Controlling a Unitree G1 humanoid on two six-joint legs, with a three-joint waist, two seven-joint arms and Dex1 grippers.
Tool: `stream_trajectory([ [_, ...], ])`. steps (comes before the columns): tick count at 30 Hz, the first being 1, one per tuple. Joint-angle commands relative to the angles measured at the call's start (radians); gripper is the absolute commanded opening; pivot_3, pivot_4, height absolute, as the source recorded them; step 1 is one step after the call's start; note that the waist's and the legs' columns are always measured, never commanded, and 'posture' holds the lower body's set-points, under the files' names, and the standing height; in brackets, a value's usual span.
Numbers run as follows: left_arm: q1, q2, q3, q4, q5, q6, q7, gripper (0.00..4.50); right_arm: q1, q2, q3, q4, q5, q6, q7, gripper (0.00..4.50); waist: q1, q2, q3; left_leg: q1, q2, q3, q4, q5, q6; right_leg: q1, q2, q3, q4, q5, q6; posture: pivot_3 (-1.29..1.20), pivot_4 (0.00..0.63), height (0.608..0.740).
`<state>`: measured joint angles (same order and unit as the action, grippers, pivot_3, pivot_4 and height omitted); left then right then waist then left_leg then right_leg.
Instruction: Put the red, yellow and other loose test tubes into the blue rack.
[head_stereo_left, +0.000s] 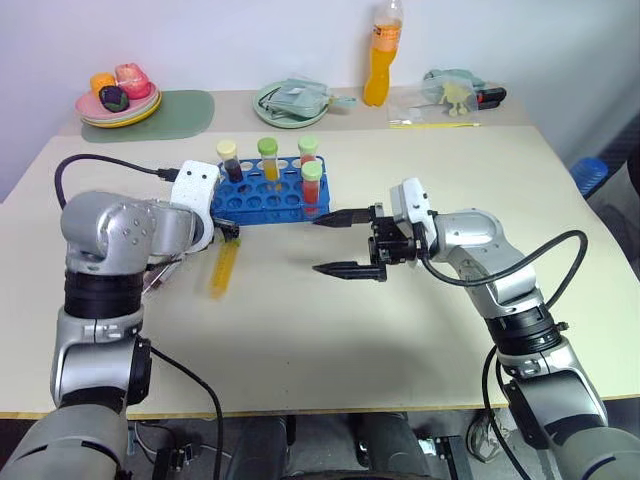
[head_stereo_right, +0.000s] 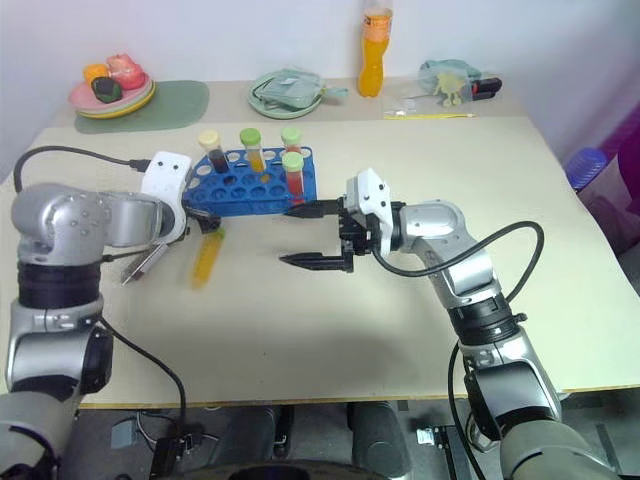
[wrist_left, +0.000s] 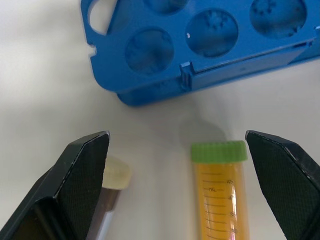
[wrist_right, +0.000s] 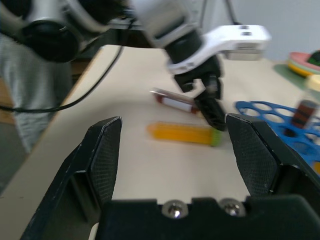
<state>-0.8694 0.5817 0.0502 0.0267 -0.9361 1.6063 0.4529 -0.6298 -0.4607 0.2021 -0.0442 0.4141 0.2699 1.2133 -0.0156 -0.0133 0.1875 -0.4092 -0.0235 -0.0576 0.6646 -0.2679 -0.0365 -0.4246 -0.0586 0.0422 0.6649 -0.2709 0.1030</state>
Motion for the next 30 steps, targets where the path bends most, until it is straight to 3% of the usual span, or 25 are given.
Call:
stream_trajectory([
  [1, -0.094, 0.042, -0.054, 0.140, -0.296, 0.008, 0.193, 4.50, 0.006, 0.003, -0.004, -0.058, 0.016, 0.003, -0.002, 3.66, 0.003, 0.000, 0.000, 0.000, 0.000, 0.000, 0.000, 0.000, 0.000, 0.000, -0.001, 0.000, 0.000, 0.000, 0.000, 0.00, 0.150, 0.729],
  [7, -0.244, 0.112, -0.256, 0.418, -0.778, 0.008, 0.450, 4.50, 0.019, 0.010, 0.000, -0.070, 0.013, 0.002, -0.009, 3.66, 0.002, -0.001, 0.000, 0.000, -0.002, -0.001, 0.000, 0.004, -0.006, 0.000, -0.002, -0.001, 0.001, 0.000, 0.000, 0.00, 0.150, 0.729],
  [11, -0.275, 0.142, -0.409, 0.465, -1.010, -0.036, 0.616, 4.50, 0.023, 0.012, 0.000, -0.076, 0.012, 0.002, -0.015, 3.66, 0.001, -0.001, 0.000, 0.000, -0.002, -0.001, 0.000, 0.004, -0.006, 0.000, -0.003, -0.001, 0.001, 0.000, 0.000, 0.00, 0.150, 0.729],
  [17, -0.254, 0.134, -0.428, 0.514, -1.036, -0.058, 0.703, 4.50, 0.025, 0.018, 0.005, -0.084, 0.010, 0.001, -0.022, 3.66, 0.001, -0.001, 0.000, 0.000, -0.003, -0.001, 0.000, 0.004, -0.007, 0.000, -0.002, -0.001, 0.001, 0.000, 0.000, 0.00, 0.150, 0.729],
  [29, -0.140, 0.050, -0.256, 0.497, -1.036, -0.132, 0.918, 4.50, 0.023, 0.023, 0.014, -0.074, -0.006, -0.016, -0.023, 3.66, 0.003, -0.001, 0.000, -0.001, -0.003, -0.001, 0.001, 0.004, -0.007, 0.000, -0.003, -0.001, 0.001, 0.000, 0.000, 0.00, 0.150, 0.729],
  [30, -0.132, 0.040, -0.233, 0.493, -1.036, -0.138, 0.935, 4.24, 0.023, 0.023, 0.015, -0.074, -0.007, -0.017, -0.023, 3.68, 0.004, -0.001, 0.000, -0.001, -0.003, -0.001, 0.001, 0.004, -0.007, 0.000, -0.002, -0.001, 0.001, 0.000, 0.000, 0.00, 0.150, 0.729],
])
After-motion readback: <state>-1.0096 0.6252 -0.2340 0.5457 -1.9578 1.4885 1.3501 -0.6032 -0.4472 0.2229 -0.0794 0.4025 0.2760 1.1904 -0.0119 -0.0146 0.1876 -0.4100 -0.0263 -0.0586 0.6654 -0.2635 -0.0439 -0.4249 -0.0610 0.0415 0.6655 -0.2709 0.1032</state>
